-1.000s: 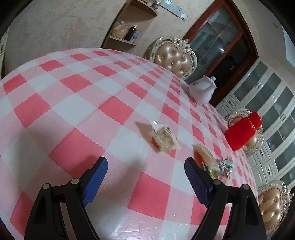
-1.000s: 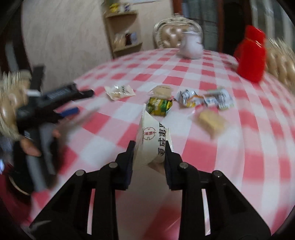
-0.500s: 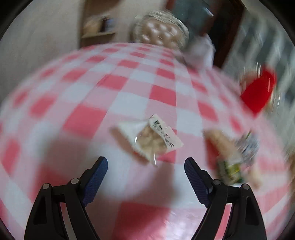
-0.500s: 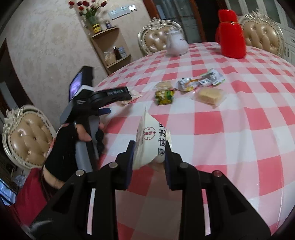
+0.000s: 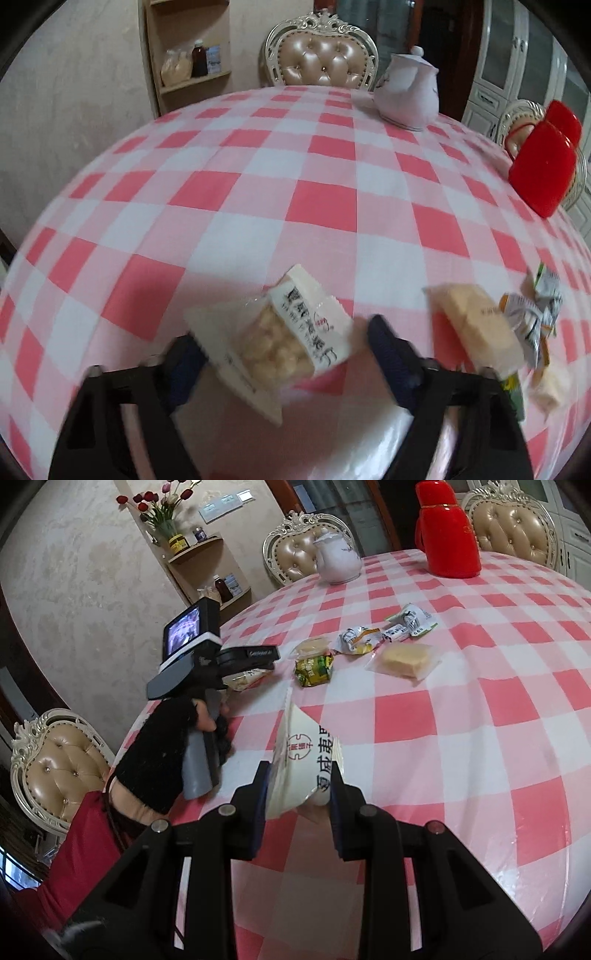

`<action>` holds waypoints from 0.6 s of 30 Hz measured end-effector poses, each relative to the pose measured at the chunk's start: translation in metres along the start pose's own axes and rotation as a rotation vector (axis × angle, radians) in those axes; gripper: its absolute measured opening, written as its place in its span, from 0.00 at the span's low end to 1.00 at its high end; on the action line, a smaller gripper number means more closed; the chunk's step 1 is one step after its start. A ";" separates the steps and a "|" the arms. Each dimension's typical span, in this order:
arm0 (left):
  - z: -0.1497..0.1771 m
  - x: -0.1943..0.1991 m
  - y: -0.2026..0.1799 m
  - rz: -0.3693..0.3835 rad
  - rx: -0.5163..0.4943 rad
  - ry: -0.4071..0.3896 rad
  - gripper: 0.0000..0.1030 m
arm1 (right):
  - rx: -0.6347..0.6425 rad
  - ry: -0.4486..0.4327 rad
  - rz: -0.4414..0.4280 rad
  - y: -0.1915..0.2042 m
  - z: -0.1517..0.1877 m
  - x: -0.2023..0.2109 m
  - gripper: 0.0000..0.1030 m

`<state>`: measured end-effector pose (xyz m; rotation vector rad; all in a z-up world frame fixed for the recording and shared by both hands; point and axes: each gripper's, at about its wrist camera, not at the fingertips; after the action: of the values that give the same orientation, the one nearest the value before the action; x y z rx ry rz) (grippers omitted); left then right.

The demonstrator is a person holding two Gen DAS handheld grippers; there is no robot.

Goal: Organize snacks
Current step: 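Grasp the clear bag of white candies with the left tool, then carry the candy bag and paper cup to the white box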

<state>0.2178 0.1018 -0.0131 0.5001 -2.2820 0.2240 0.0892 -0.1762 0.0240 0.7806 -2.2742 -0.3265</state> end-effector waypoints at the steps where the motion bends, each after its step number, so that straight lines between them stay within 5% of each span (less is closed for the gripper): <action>1: 0.001 0.004 0.002 0.006 0.003 -0.007 0.50 | -0.004 0.003 0.008 -0.002 0.000 -0.001 0.32; 3: 0.003 0.009 0.010 0.065 0.032 -0.003 0.35 | -0.006 0.003 0.019 -0.004 0.001 -0.002 0.32; 6: 0.012 0.019 0.021 0.145 0.101 -0.017 0.33 | 0.000 -0.014 0.028 -0.005 0.001 -0.001 0.32; 12: 0.033 0.059 0.026 0.167 0.122 -0.101 0.33 | -0.004 -0.011 0.036 -0.011 0.003 -0.006 0.32; 18: 0.068 0.094 0.030 0.206 0.114 -0.095 0.33 | -0.024 -0.009 0.025 -0.015 0.004 -0.010 0.32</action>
<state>0.1018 0.0810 0.0091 0.3391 -2.4240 0.4432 0.0988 -0.1819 0.0093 0.7398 -2.2819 -0.3457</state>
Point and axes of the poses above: each gripper's, at about its wrist camera, not at the fingertips, and x roughly against the way its jaws point, y to its left, z to its underside, and after that the axes turned 6 degrees about -y, right-handed
